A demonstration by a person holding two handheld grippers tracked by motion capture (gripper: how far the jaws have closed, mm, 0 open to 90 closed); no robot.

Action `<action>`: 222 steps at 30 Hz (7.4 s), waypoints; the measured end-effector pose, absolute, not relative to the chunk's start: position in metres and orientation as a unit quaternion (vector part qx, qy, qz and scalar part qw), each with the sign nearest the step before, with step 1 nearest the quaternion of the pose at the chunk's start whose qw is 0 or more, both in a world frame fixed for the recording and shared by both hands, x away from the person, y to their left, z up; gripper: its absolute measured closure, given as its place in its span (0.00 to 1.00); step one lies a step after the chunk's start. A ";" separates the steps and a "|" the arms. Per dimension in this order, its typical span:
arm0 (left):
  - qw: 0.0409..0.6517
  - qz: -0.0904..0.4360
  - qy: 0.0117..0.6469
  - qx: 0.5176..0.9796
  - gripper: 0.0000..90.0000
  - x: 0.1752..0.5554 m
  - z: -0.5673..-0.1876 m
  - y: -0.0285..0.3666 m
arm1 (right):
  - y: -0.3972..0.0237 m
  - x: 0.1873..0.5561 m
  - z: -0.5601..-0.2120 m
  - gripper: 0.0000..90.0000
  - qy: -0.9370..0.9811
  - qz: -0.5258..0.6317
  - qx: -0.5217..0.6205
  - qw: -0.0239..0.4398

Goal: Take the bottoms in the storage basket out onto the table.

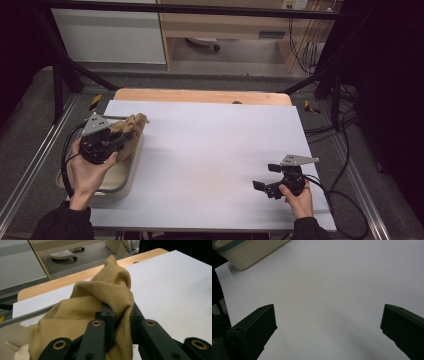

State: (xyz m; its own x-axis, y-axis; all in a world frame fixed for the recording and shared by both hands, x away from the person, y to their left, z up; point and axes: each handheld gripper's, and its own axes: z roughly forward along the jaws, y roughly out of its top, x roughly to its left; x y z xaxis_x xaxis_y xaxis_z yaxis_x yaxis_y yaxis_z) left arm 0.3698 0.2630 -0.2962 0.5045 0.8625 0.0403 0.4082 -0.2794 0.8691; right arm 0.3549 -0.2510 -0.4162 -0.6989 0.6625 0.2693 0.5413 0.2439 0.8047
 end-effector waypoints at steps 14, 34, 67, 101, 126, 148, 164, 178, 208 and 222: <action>0.436 0.266 0.415 0.753 0.88 0.366 -0.291 0.255 | -0.251 0.355 -0.416 0.01 0.787 0.480 0.383 0.063; 0.433 0.264 0.411 0.758 0.89 0.368 -0.291 0.243 | -0.251 0.355 -0.416 0.01 0.786 0.480 0.383 0.064; 0.448 0.268 0.395 0.756 0.89 0.369 -0.286 0.221 | -0.251 0.355 -0.416 0.01 0.787 0.481 0.382 0.065; 0.471 0.251 0.366 0.763 0.89 0.371 -0.277 0.188 | -0.251 0.354 -0.415 0.01 0.784 0.484 0.383 0.064; 0.485 0.211 0.352 0.772 0.89 0.380 -0.295 0.152 | -0.252 0.354 -0.415 0.01 0.785 0.485 0.381 0.064; 0.496 0.192 0.337 0.777 0.89 0.393 -0.302 0.112 | -0.252 0.354 -0.415 0.01 0.784 0.486 0.380 0.066; 0.499 0.179 0.339 0.777 0.88 0.406 -0.311 0.087 | -0.252 0.354 -0.415 0.01 0.784 0.487 0.379 0.066; 0.495 0.175 0.331 0.784 0.88 0.407 -0.321 0.081 | -0.252 0.354 -0.415 0.01 0.784 0.487 0.379 0.066; 0.470 0.165 0.326 0.803 0.80 0.408 -0.366 0.077 | -0.252 0.354 -0.415 0.01 0.785 0.485 0.380 0.065; 0.450 0.176 0.322 0.814 0.57 0.409 -0.372 0.077 | -0.251 0.354 -0.416 0.01 0.786 0.484 0.379 0.065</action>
State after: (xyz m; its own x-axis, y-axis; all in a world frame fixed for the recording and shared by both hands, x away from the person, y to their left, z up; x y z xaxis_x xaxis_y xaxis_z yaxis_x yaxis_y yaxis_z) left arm 0.4089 0.0768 -0.3723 0.7306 0.6829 -0.0023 0.3655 -0.3882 0.8460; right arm 0.3541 -0.2515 -0.4156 -0.7045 0.6587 0.2642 0.5323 0.2442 0.8106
